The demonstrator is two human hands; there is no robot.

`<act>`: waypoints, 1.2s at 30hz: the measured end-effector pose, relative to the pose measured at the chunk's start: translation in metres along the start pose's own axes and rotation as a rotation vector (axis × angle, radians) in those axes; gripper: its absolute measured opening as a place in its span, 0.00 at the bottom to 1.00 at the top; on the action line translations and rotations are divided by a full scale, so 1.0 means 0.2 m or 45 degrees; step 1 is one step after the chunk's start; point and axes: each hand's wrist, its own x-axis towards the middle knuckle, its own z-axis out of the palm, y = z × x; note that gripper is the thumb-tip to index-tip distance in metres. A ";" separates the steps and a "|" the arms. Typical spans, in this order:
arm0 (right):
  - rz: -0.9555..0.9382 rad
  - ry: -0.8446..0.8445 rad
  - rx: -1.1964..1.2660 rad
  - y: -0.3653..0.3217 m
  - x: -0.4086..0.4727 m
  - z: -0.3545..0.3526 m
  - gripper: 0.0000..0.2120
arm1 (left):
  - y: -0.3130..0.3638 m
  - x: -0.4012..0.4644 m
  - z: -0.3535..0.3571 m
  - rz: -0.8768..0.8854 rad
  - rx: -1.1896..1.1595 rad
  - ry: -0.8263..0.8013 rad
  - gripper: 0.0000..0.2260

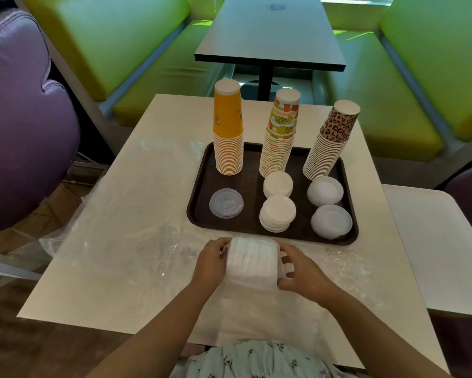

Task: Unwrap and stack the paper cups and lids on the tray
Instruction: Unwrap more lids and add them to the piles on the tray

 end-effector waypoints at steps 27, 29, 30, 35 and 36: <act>-0.413 0.035 -0.652 -0.17 -0.02 0.13 0.42 | 0.09 -0.25 -0.03 0.144 -0.173 0.204 0.13; -0.426 0.019 -0.674 -0.16 -0.02 0.13 0.43 | 0.08 -0.25 -0.04 0.066 -0.212 0.132 0.14; -0.428 0.019 -0.684 -0.16 -0.02 0.13 0.44 | 0.09 -0.25 -0.05 0.042 -0.207 0.108 0.14; -0.442 0.025 -0.751 -0.16 -0.02 0.14 0.45 | 0.12 -0.23 -0.10 0.016 -0.053 0.062 0.18; -0.438 0.020 -0.767 -0.16 -0.01 0.14 0.45 | 0.13 -0.22 -0.11 0.015 0.017 0.069 0.20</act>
